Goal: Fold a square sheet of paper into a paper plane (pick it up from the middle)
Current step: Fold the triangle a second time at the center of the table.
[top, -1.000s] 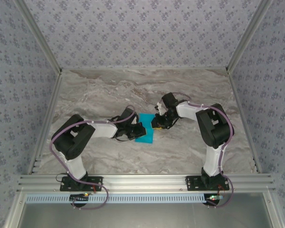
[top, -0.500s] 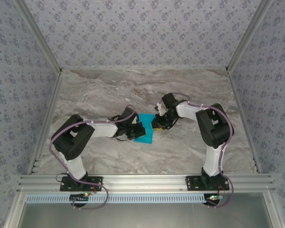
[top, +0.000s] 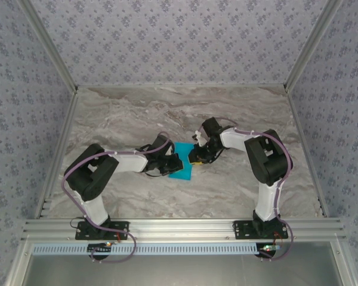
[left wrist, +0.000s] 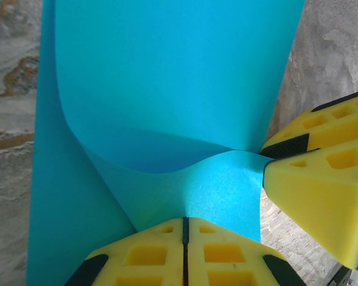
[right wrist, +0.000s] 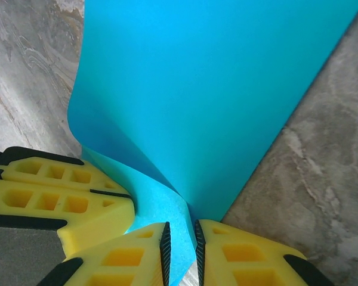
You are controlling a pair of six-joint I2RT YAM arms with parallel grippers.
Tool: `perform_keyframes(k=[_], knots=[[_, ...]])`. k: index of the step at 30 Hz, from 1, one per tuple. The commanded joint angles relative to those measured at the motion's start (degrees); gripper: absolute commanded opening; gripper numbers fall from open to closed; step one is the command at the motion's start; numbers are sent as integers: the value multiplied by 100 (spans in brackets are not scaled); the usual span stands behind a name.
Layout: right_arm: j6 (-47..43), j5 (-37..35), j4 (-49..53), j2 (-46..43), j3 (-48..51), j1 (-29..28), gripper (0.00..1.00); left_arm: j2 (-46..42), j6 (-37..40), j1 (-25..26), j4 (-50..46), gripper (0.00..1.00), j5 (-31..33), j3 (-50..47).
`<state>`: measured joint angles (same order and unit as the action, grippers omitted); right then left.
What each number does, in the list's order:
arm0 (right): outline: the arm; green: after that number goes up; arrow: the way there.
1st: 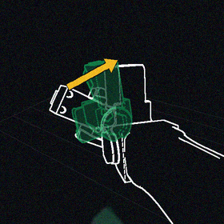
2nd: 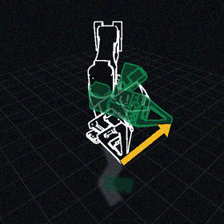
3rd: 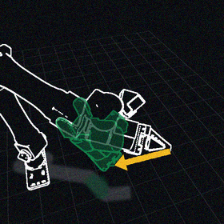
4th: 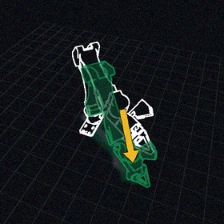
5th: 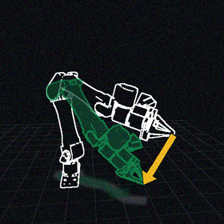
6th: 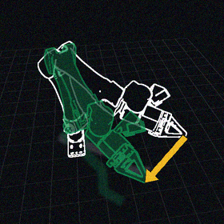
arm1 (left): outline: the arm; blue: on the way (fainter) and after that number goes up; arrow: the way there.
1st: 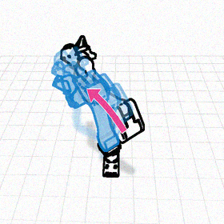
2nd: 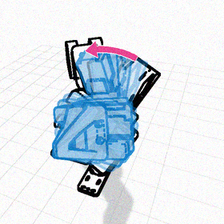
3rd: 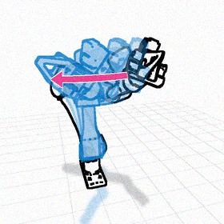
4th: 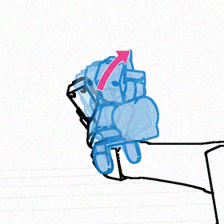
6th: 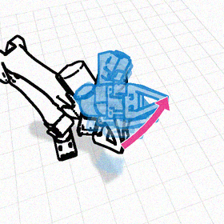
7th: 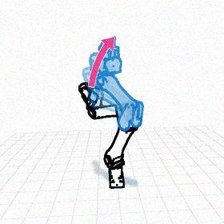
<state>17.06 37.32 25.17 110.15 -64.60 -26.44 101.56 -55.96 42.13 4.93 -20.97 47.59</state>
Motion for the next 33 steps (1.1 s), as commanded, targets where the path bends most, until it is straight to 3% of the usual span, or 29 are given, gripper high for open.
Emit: perform_keyframes(k=[1, 8, 16, 27, 33], knots=[[-91, 100, 149, 128, -89, -44, 21, -117, 71, 27, -431, 9, 155, -5], [-30, 209, 111, -3, -101, -64, 5, -591, 85, 9, -658, 13, 291, -4], [120, 699, -7, -348, -76, -238, 5, -1355, 106, -81, -1324, 17, 1114, -213], [566, 1387, -610, -342, -15, -481, 5, -1366, -64, -108, -1350, 14, 1288, -469], [545, 1356, -570, -43, -68, -491, 5, -1375, -40, -106, -1313, 14, 1238, -464]])
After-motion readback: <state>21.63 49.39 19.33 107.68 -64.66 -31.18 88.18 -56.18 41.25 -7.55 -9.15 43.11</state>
